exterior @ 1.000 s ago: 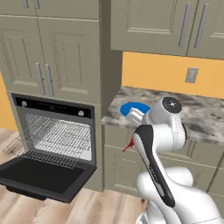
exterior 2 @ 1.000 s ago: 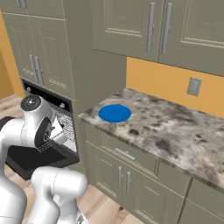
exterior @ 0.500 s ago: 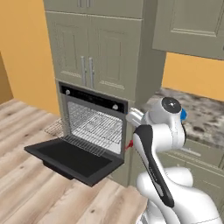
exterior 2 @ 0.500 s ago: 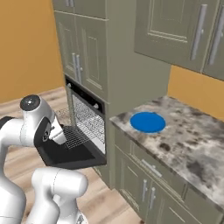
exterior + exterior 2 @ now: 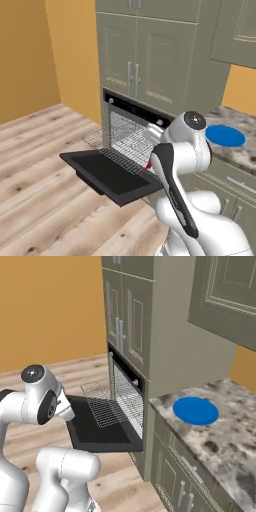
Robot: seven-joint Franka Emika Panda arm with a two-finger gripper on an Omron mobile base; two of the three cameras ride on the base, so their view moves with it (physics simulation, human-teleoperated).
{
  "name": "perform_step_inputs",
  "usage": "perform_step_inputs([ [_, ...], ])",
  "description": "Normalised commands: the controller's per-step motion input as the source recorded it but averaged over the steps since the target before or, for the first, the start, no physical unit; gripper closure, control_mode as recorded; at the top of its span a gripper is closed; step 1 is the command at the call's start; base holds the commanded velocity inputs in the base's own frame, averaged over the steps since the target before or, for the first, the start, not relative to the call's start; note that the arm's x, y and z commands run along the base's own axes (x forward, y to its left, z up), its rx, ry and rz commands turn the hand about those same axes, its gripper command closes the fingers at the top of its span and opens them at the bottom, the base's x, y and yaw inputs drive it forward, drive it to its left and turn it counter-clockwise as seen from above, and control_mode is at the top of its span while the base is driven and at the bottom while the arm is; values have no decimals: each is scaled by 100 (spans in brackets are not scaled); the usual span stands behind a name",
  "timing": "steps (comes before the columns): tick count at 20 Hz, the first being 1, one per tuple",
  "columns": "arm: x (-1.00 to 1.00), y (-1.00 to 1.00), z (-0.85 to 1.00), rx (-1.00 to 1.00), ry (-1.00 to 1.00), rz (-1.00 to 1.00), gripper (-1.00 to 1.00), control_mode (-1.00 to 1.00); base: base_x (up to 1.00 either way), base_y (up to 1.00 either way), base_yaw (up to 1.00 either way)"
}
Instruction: Place the fish on the top rack of the oven, and slide the tray back inside. Close the oven door.
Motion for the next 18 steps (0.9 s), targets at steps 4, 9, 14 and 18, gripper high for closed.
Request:
perform_step_inputs([
  [4,0,0,0,0,0,0,100,100,19,-69,25],
  [9,0,0,0,0,0,0,100,100,27,-59,17],
  [14,0,0,0,0,0,0,100,100,48,1,6],
  [18,0,0,0,0,0,0,100,100,58,23,0],
])
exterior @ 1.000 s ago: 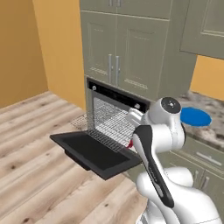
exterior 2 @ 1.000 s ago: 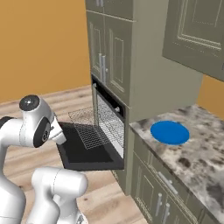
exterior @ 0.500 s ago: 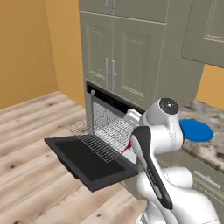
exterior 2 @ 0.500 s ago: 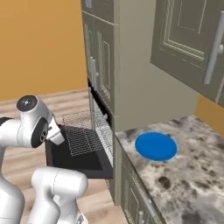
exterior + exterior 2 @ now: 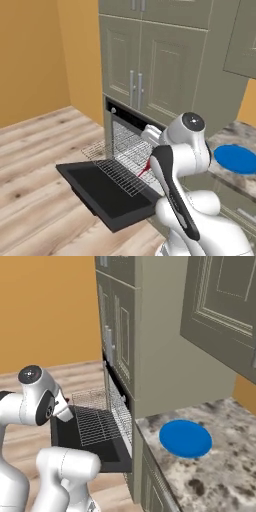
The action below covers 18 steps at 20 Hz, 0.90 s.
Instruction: Place the fish on the top rack of the oven, and slide the tray back inside. Close the oven door.
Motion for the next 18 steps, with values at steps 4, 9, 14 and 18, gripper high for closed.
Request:
perform_step_inputs([
  [4,0,0,0,0,0,0,100,100,59,8,0],
  [9,0,0,0,0,0,0,100,100,46,0,0],
  [14,0,0,0,0,0,0,100,100,37,0,0],
  [18,0,0,0,0,0,0,100,100,40,0,0],
])
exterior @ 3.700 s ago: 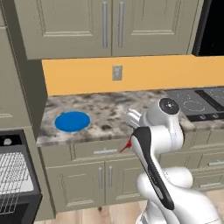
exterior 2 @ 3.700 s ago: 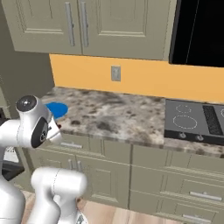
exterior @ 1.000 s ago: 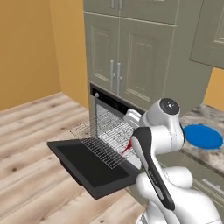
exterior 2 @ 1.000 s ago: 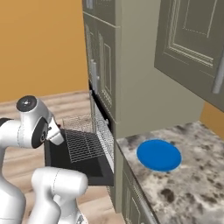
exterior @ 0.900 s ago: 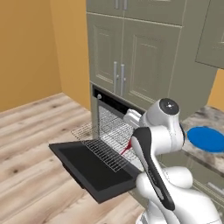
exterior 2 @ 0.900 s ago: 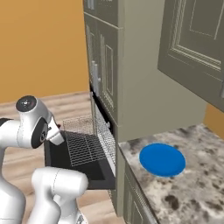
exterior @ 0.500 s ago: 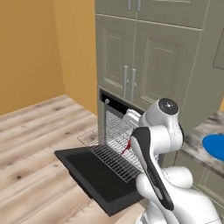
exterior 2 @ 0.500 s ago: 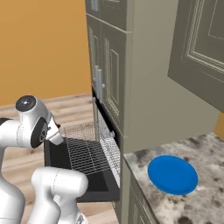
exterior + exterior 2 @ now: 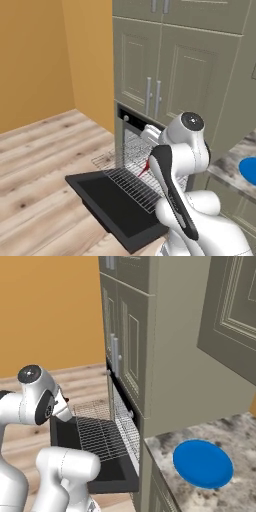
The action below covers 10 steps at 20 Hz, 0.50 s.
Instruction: Place the fish on the top rack of the oven, and slide the tray back inside. Close the oven door.
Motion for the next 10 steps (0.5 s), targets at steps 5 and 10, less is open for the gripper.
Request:
perform_step_inputs([
  [5,12,4,-3,0,0,0,100,-100,21,1,0],
  [10,17,22,-8,-1,0,-2,100,-100,0,0,0],
])
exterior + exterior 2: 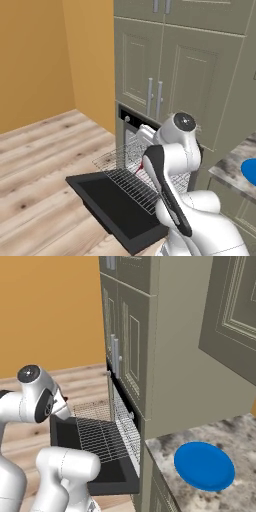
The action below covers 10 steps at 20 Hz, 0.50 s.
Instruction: Place the fish on the top rack of the oven, and slide the tray back inside. Close the oven door.
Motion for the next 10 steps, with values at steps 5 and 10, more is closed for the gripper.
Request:
perform_step_inputs([
  [5,13,28,-17,-3,0,-1,100,-100,0,0,0],
  [10,26,17,-49,-9,2,-1,100,-100,0,0,0],
])
